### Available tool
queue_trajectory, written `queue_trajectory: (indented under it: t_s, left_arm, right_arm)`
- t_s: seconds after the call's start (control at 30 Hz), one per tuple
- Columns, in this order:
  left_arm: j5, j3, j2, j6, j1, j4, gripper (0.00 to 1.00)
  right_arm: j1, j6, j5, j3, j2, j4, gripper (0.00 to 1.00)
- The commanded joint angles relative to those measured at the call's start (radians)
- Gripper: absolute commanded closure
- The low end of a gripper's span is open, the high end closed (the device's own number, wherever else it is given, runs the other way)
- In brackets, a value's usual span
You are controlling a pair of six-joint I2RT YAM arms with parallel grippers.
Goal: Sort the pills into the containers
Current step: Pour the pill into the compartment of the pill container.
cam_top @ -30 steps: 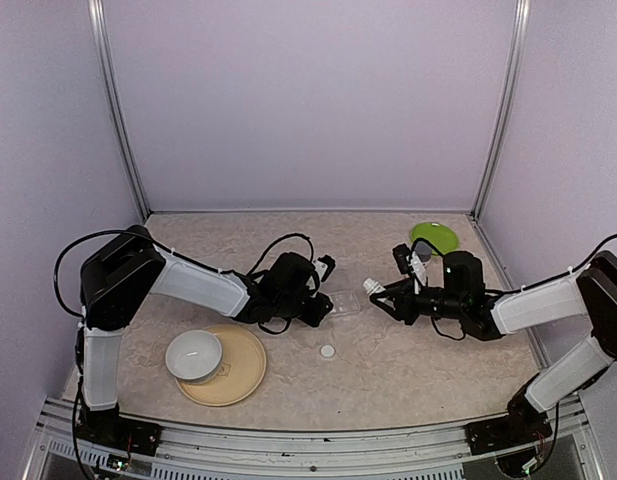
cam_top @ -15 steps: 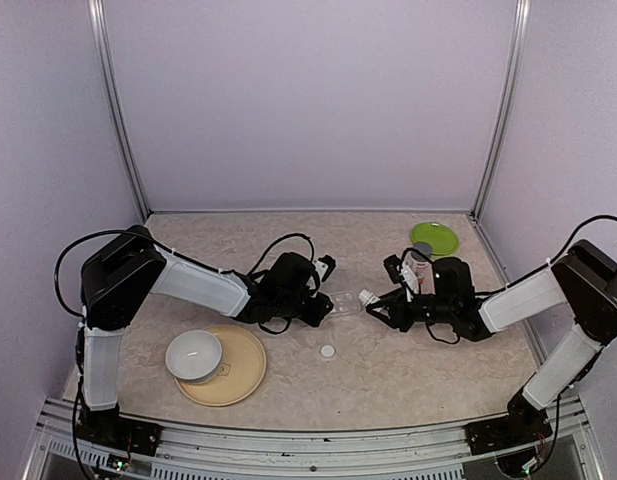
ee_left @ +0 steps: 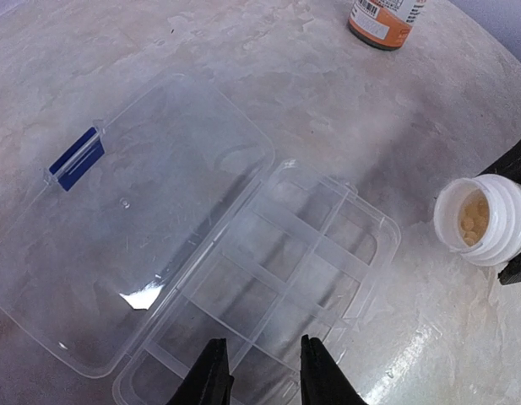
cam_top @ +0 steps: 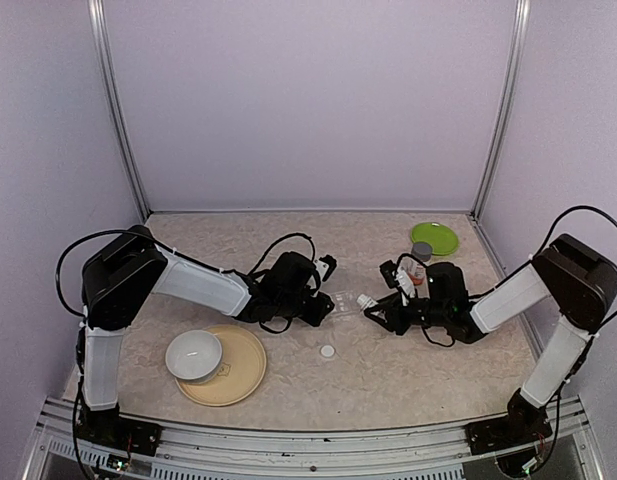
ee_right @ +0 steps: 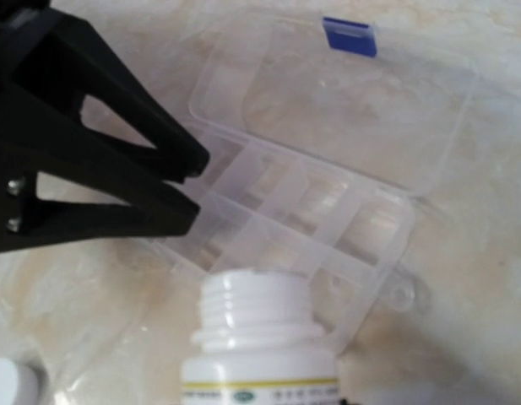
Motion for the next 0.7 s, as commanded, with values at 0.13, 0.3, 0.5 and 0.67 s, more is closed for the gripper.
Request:
queue_trajectory:
  t_s: [0.13, 0.3, 0.5, 0.67]
  left_arm:
    - [0.027, 0.009, 0.039, 0.01, 0.004, -0.051, 0.71]
    - [0.028, 0.009, 0.039, 0.01, 0.004, -0.053, 0.71]
    - [0.028, 0.009, 0.039, 0.009, 0.005, -0.053, 0.71]
    - [0.026, 0.009, 0.04, 0.01, 0.005, -0.053, 0.71]
  right_arm:
    - [-0.01, -0.012, 0.018, 0.046, 0.029, -0.007, 1.0]
    - [-0.01, -0.012, 0.014, 0.057, 0.047, -0.015, 1.0]
    - [-0.01, -0.015, 0.01, 0.062, 0.065, -0.021, 1.0]
    - [-0.01, -0.014, 0.003, 0.065, 0.077, -0.027, 1.0]
